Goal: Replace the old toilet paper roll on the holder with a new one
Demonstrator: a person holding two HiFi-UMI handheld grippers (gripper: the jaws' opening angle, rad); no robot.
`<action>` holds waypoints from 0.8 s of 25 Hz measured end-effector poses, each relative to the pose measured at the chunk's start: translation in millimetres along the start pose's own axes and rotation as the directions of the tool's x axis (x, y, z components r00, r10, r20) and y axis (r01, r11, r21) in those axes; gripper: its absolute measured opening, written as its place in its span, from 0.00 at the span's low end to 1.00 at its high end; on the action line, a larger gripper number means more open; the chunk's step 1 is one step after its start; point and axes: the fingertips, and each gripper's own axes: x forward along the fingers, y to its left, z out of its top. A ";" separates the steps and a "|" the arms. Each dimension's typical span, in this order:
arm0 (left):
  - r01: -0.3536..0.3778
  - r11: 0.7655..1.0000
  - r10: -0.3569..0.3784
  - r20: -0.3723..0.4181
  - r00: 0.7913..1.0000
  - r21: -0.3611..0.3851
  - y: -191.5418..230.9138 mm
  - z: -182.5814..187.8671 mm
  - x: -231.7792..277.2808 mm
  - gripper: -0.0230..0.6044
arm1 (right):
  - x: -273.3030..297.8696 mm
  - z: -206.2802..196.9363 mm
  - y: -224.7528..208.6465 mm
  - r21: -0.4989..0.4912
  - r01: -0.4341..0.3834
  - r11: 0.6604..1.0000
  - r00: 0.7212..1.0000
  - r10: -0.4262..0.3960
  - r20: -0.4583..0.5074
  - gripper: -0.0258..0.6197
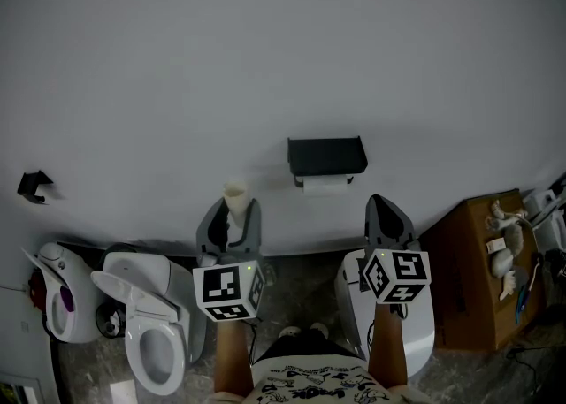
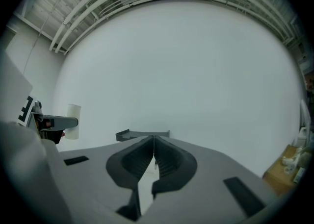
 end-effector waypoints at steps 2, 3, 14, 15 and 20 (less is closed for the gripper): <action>-0.001 1.000 0.001 0.000 1.000 0.000 -0.3 0.2 0.0 0.34 | -0.5 1.1 -0.9 -0.003 0.001 1.000 1.000 -0.001 0.002 0.08; -0.002 1.000 0.002 0.001 1.000 0.000 -0.4 0.6 -0.4 0.34 | -1.1 1.8 -1.1 -0.004 0.001 1.000 1.000 -0.001 0.003 0.08; -0.001 1.000 0.001 0.003 1.000 0.004 -2.9 1.9 -4.4 0.34 | -5.8 4.3 1.4 -0.008 -0.006 1.000 1.000 0.006 0.009 0.08; -0.001 1.000 0.001 0.003 1.000 0.004 -3.1 2.0 -4.8 0.34 | -6.3 4.5 1.0 -0.005 -0.005 1.000 1.000 0.005 0.010 0.08; 0.000 1.000 0.000 0.006 1.000 0.006 -4.6 3.8 -7.0 0.34 | -9.0 3.1 -0.4 0.007 0.000 1.000 1.000 0.000 0.006 0.07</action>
